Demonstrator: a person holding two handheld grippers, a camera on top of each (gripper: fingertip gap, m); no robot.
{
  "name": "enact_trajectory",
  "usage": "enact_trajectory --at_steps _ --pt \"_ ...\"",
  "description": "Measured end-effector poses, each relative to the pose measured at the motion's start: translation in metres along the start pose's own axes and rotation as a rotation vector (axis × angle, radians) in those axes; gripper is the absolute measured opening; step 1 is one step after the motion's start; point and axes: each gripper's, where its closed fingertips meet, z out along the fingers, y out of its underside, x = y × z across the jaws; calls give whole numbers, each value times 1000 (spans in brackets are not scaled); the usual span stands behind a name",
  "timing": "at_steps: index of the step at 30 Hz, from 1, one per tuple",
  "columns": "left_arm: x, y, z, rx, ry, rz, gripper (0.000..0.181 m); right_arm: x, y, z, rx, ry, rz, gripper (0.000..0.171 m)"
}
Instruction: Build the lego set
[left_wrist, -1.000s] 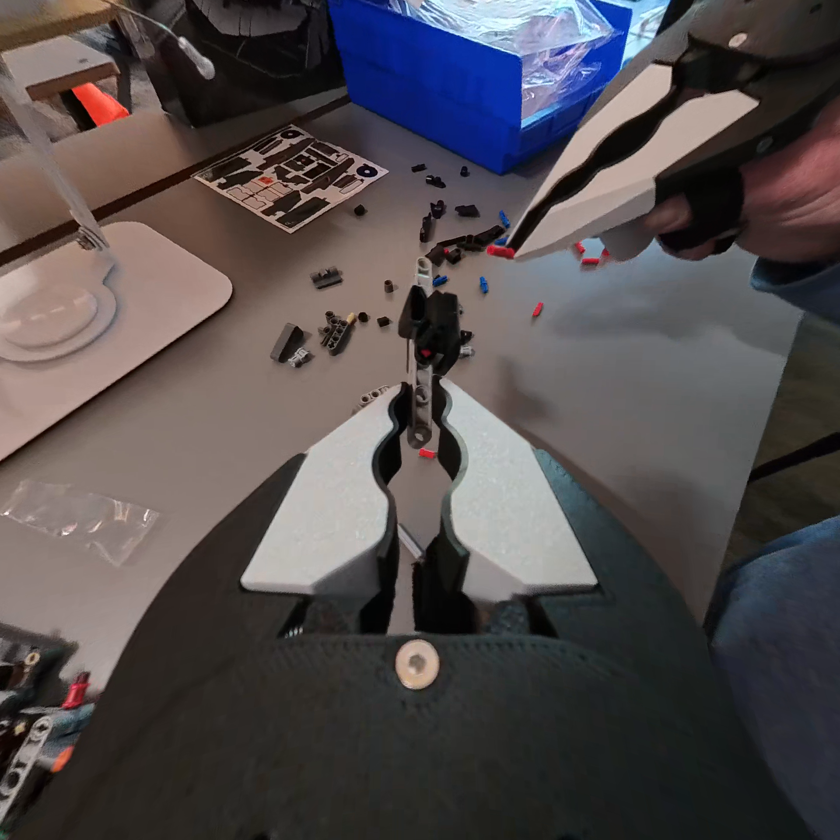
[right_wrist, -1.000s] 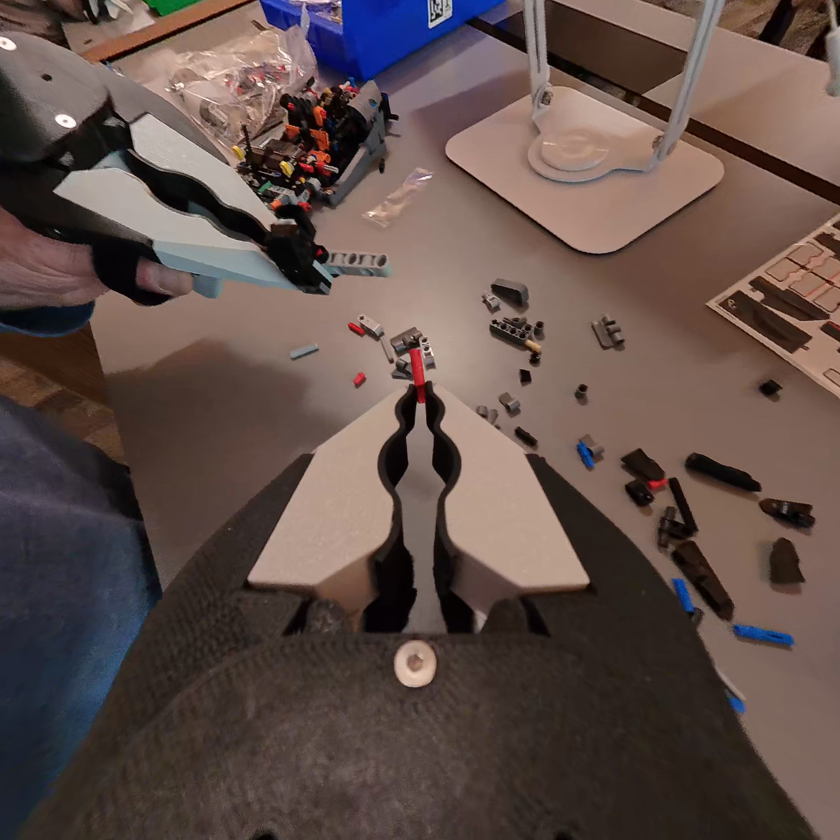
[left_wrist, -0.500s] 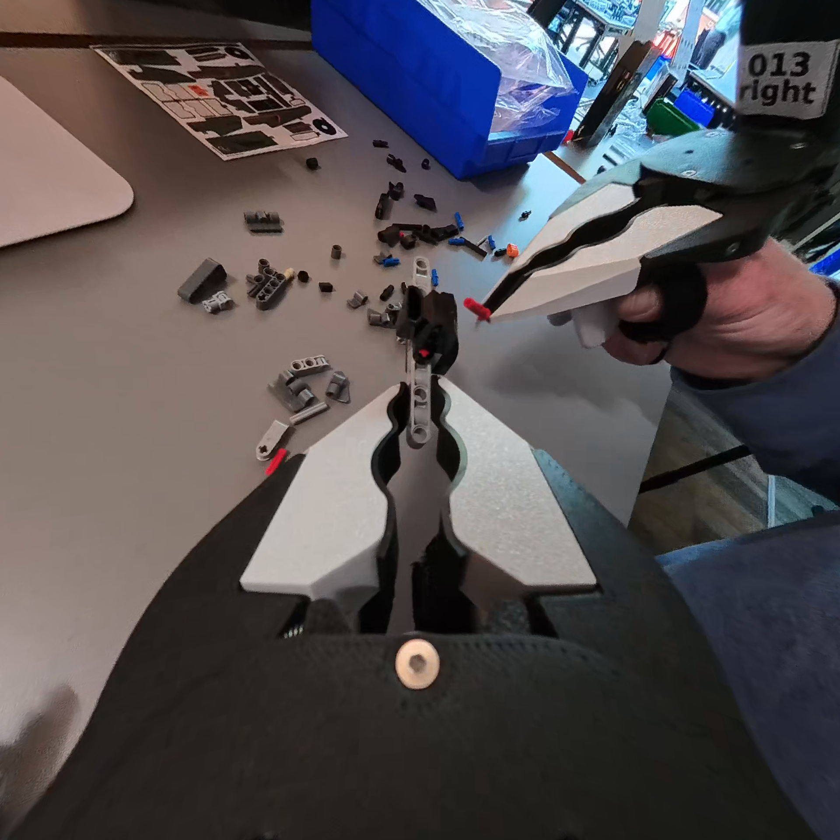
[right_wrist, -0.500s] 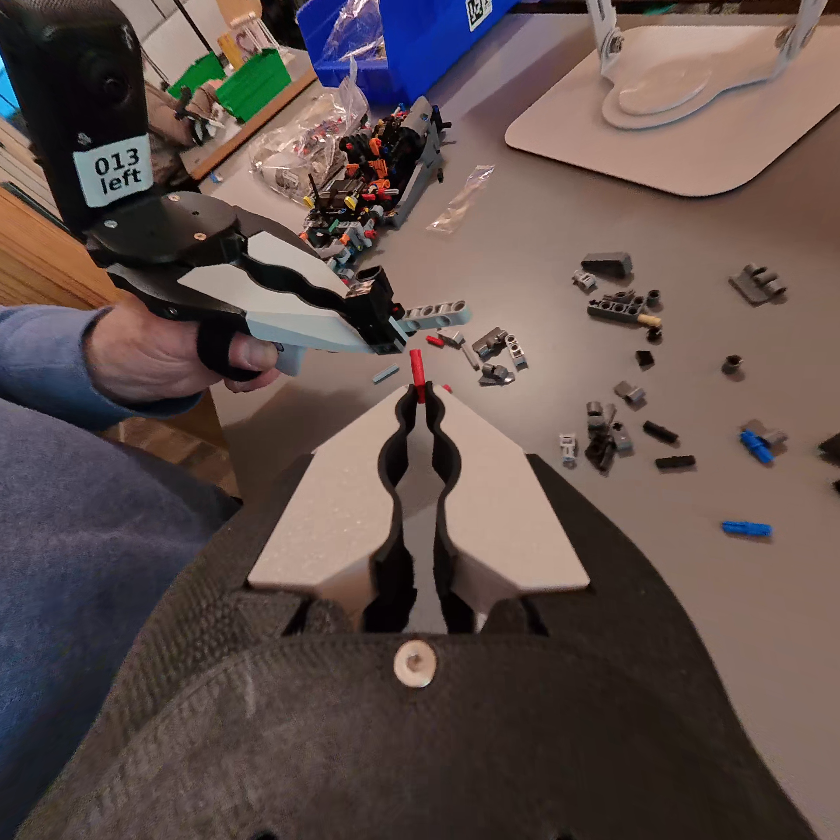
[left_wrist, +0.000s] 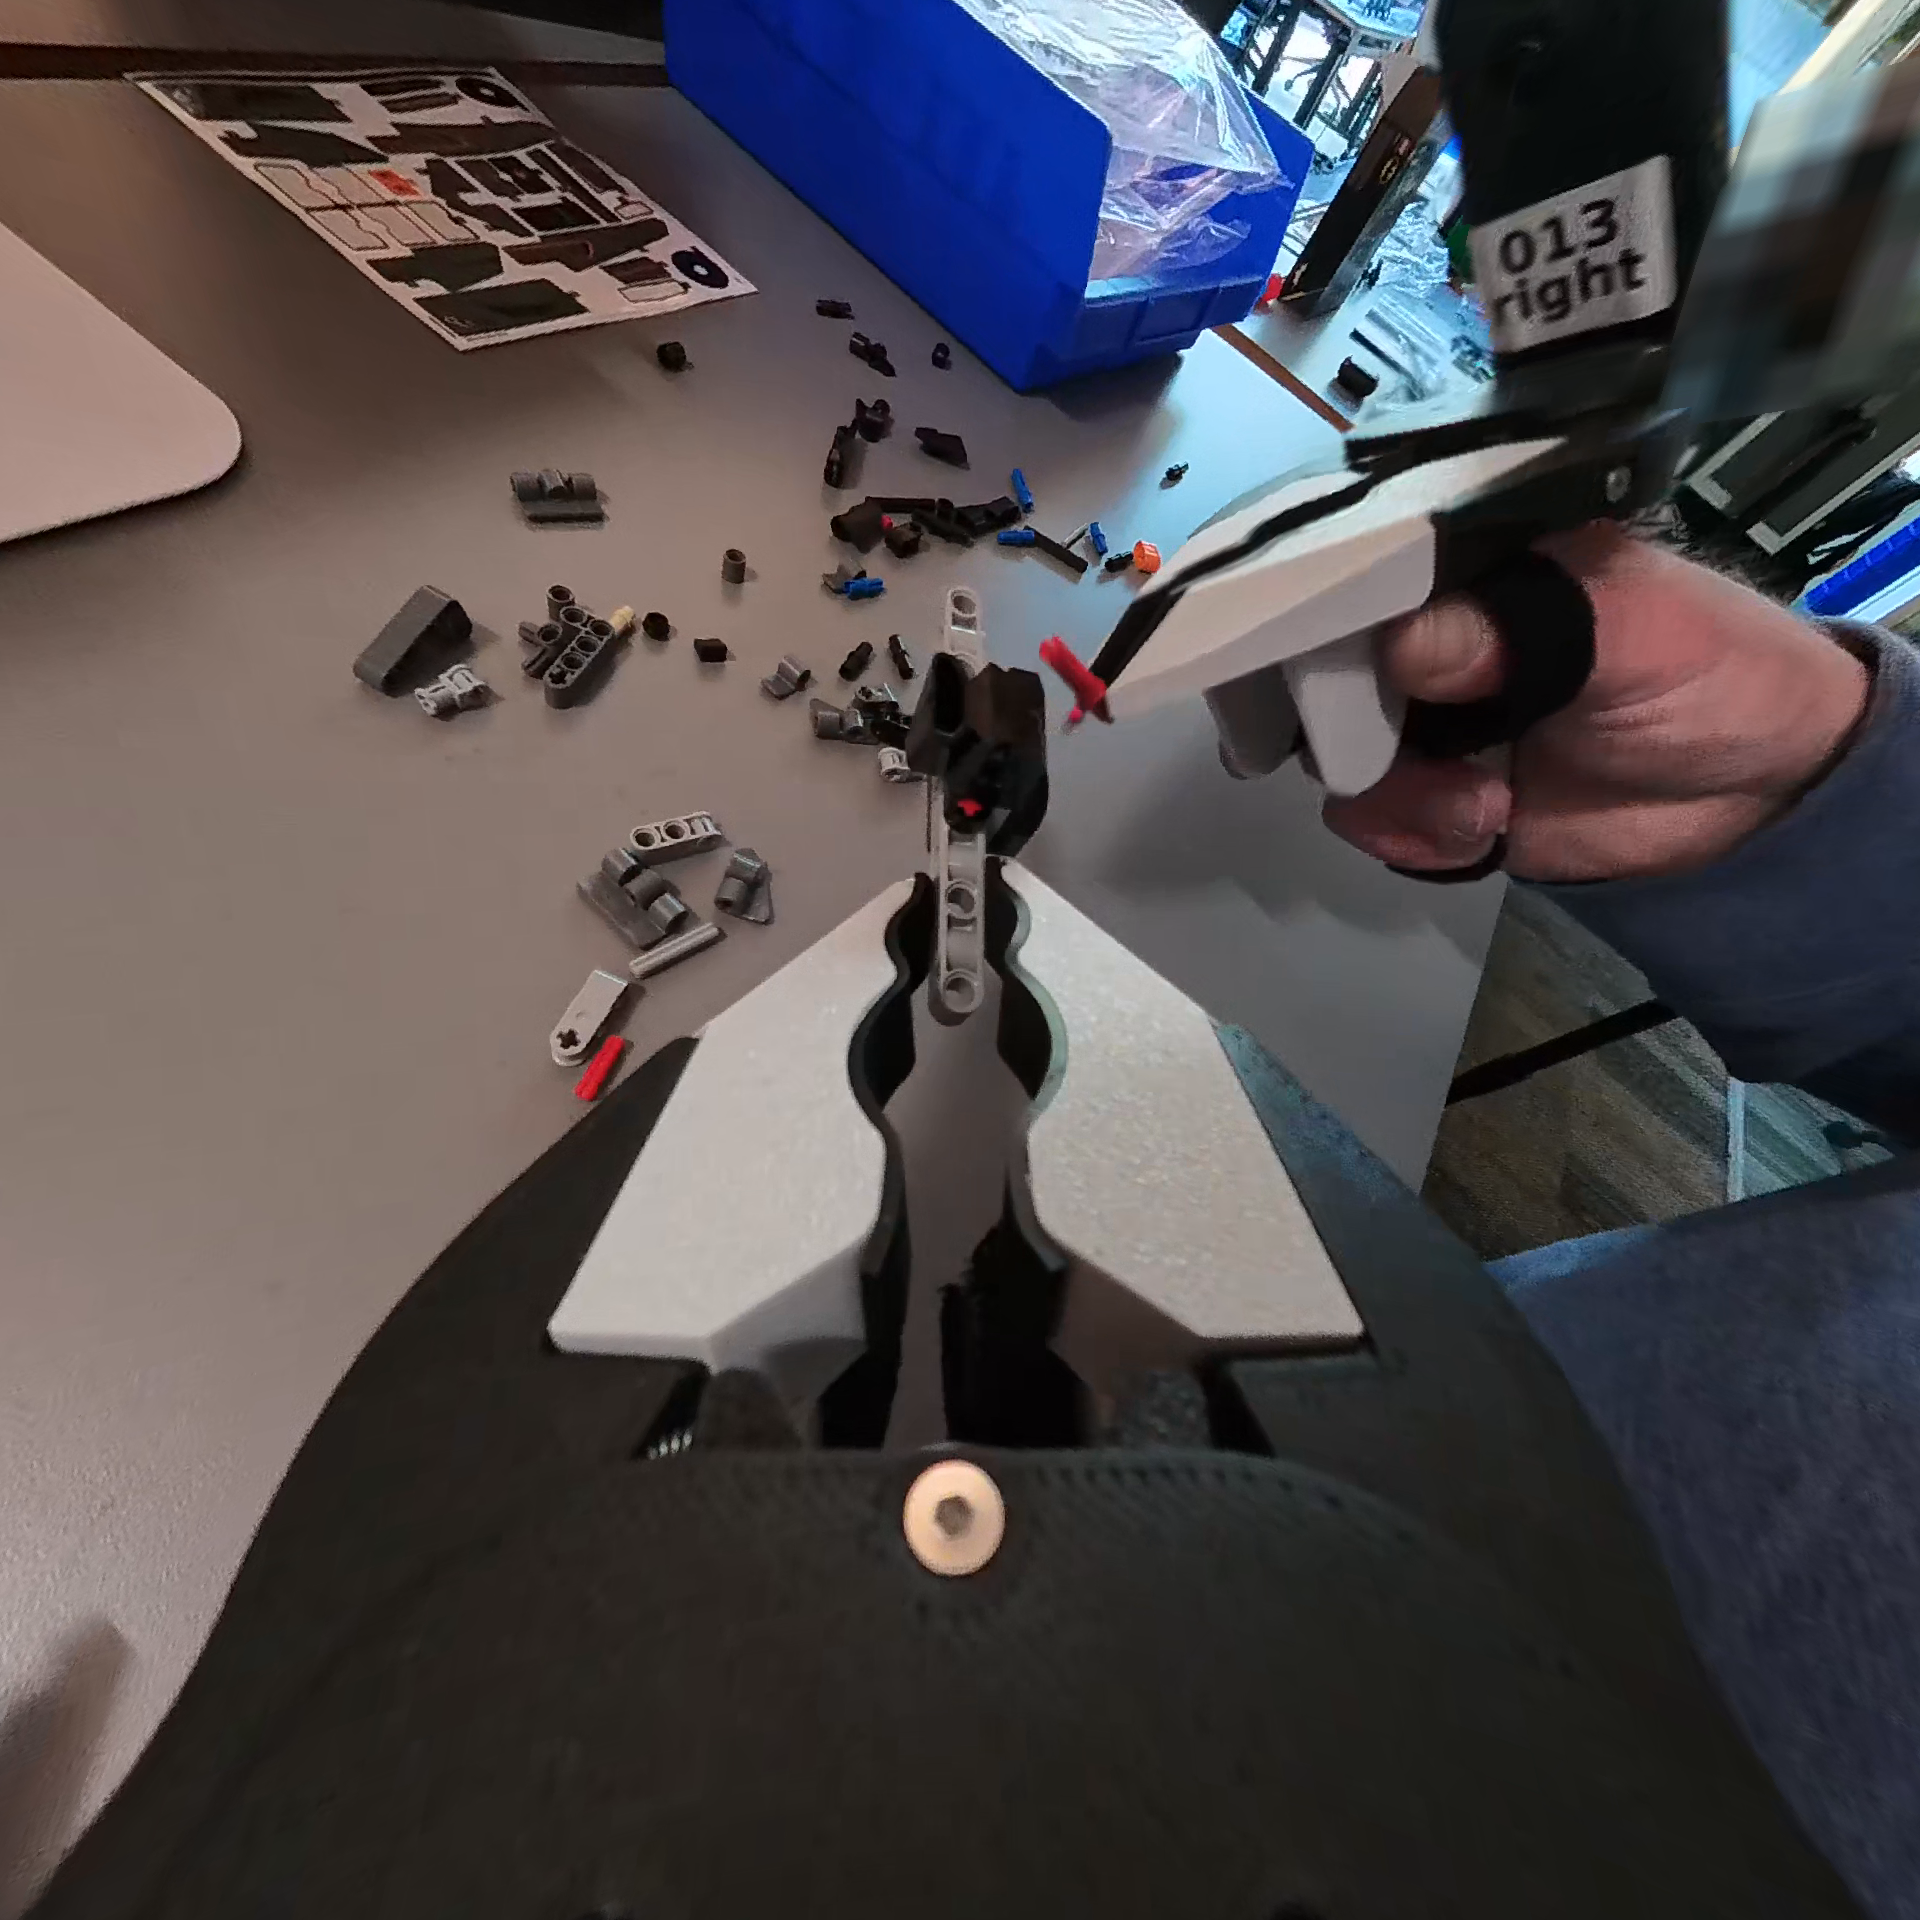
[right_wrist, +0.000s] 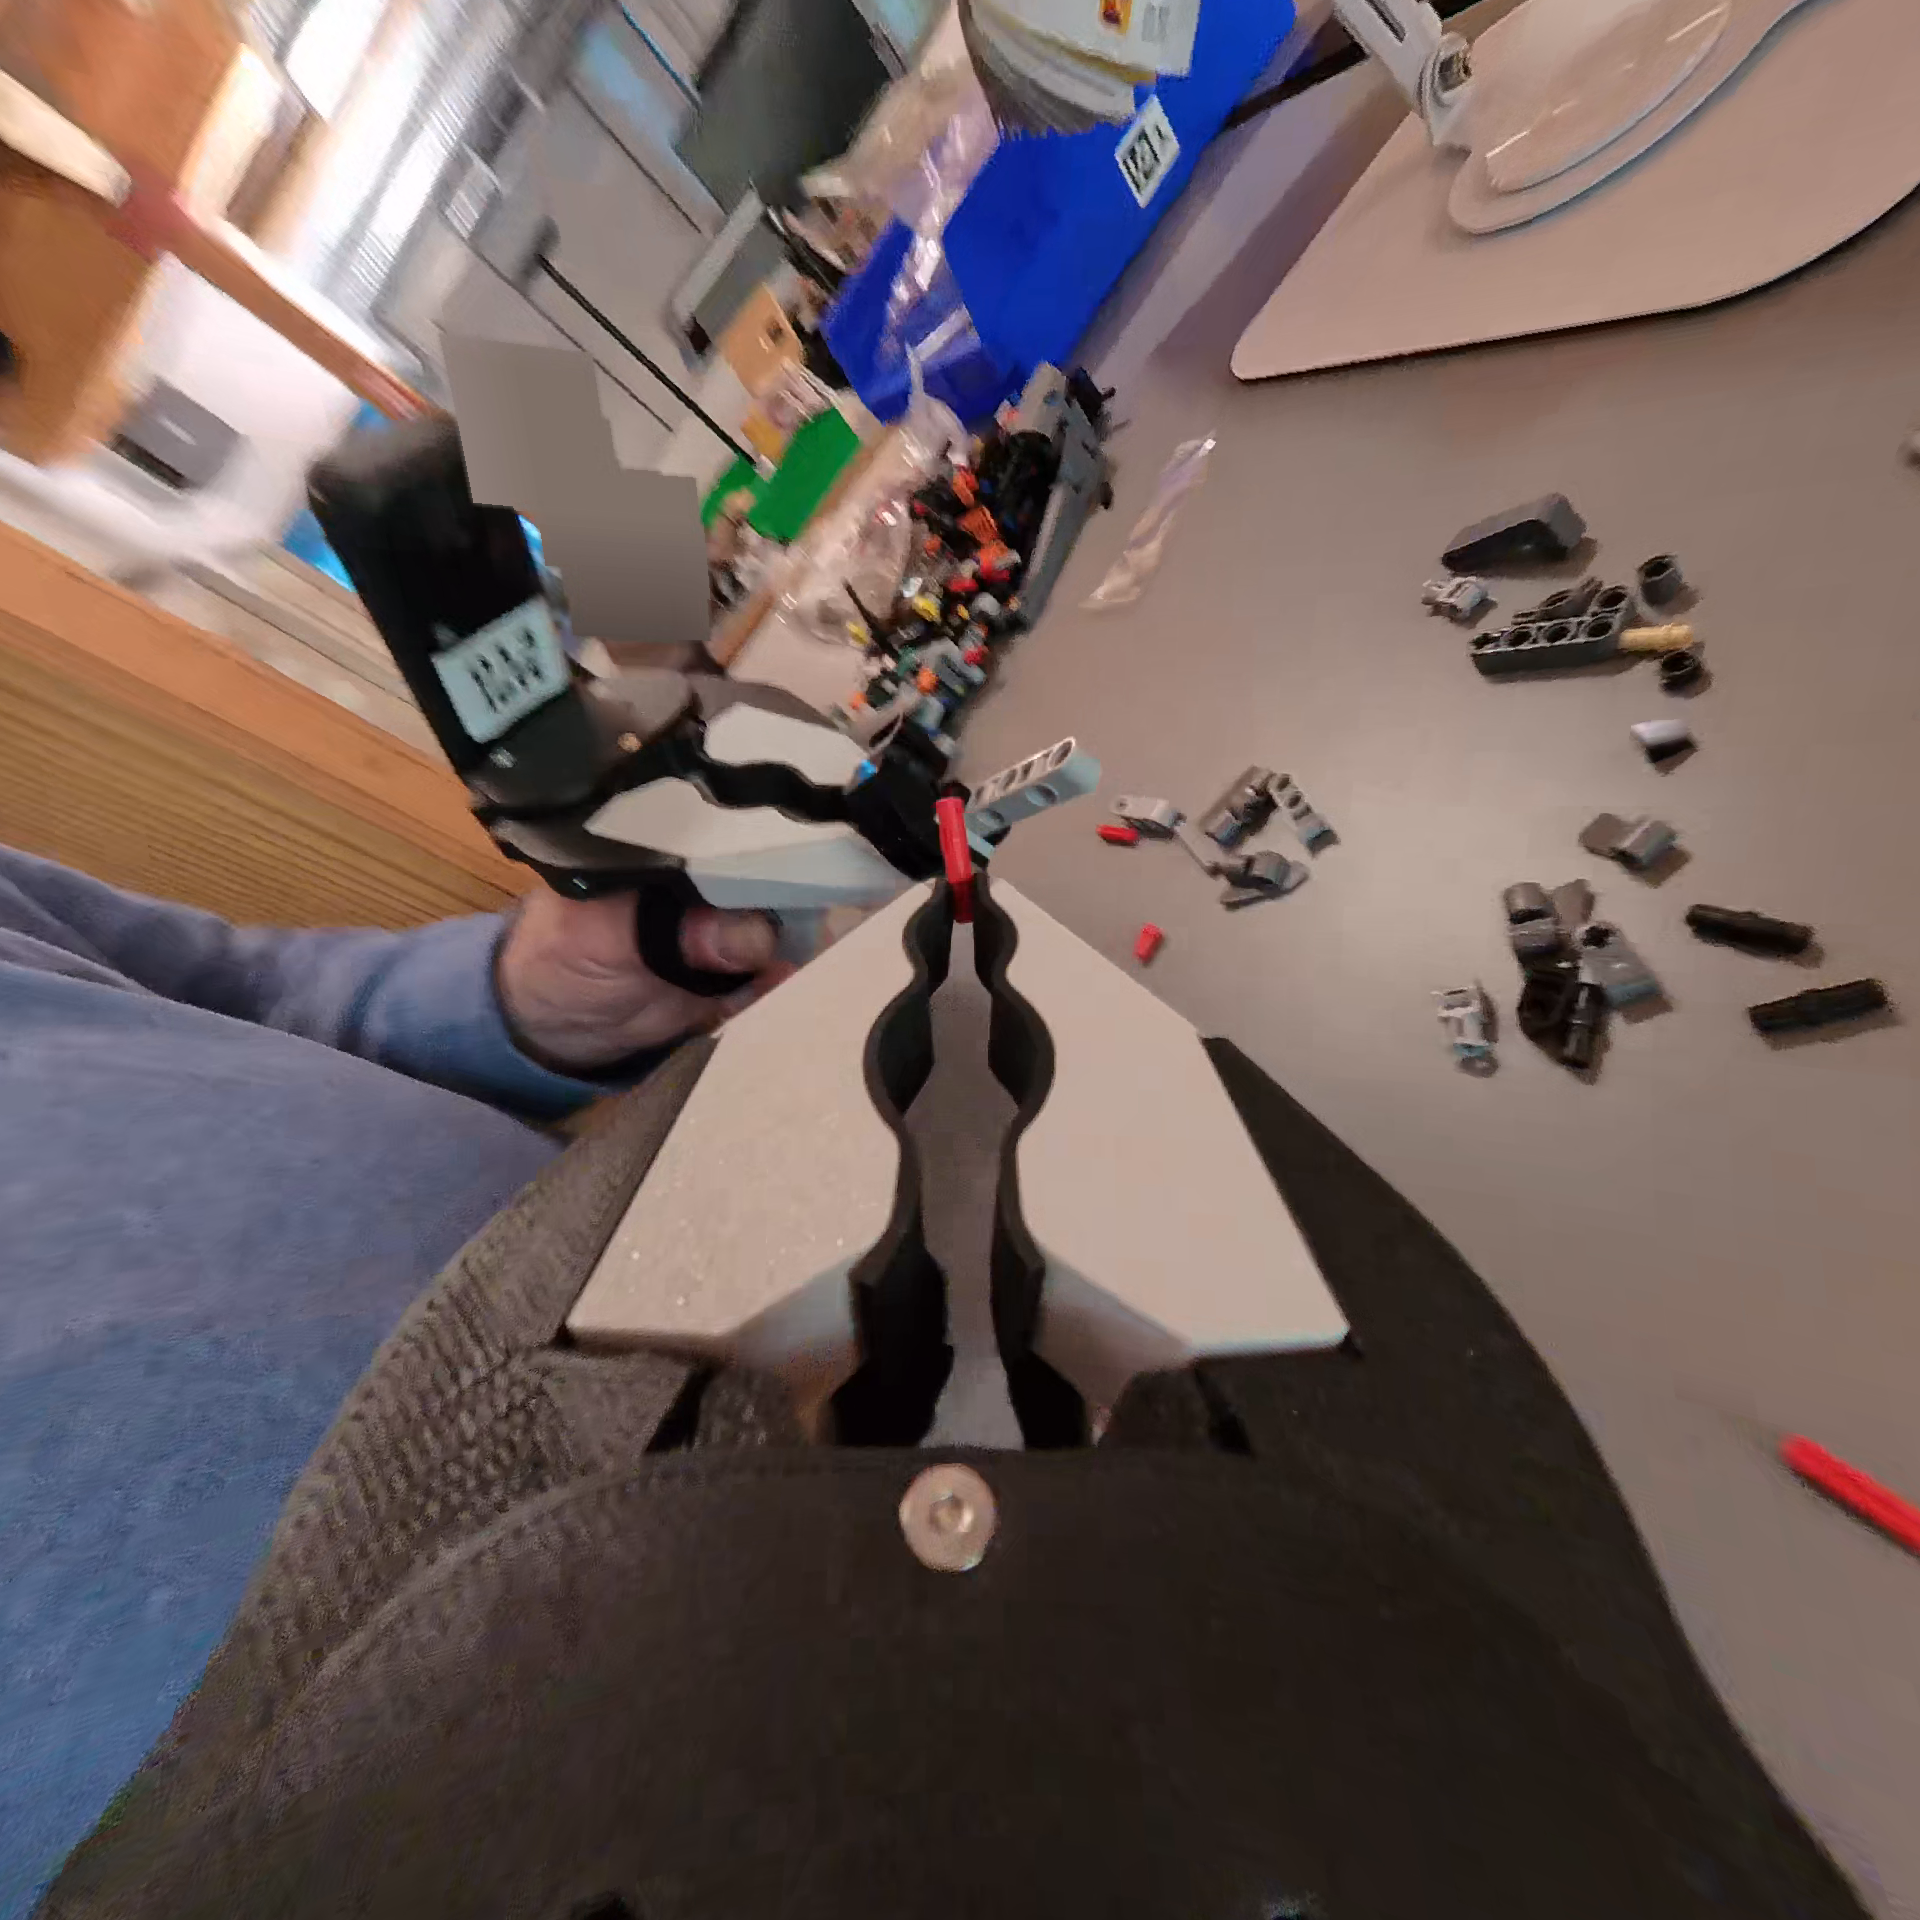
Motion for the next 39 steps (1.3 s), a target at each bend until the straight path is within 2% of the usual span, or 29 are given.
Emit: enact_trajectory --at_steps 3,18,22,28,32,35,39 --pt "0 -4 -1 12 4 5 8 3 -6 -4 60 -62 112 0" --pt "-1 -7 1 -1 -22 101 8 8 4 9 -57 47 50 0" --pt "-4 -4 3 -38 -77 209 8 12 7 11 -84 74 53 0" --pt "-10 4 5 -136 -228 536 7 17 17 14 -109 97 86 0" --pt "-14 16 8 -200 -274 656 6 23 30 19 -144 118 115 0" --pt "-14 25 10 -243 -286 691 6 30 41 20 -174 146 123 0" --pt "-12 41 16 -315 -252 638 6 36 54 13 -219 191 117 0"
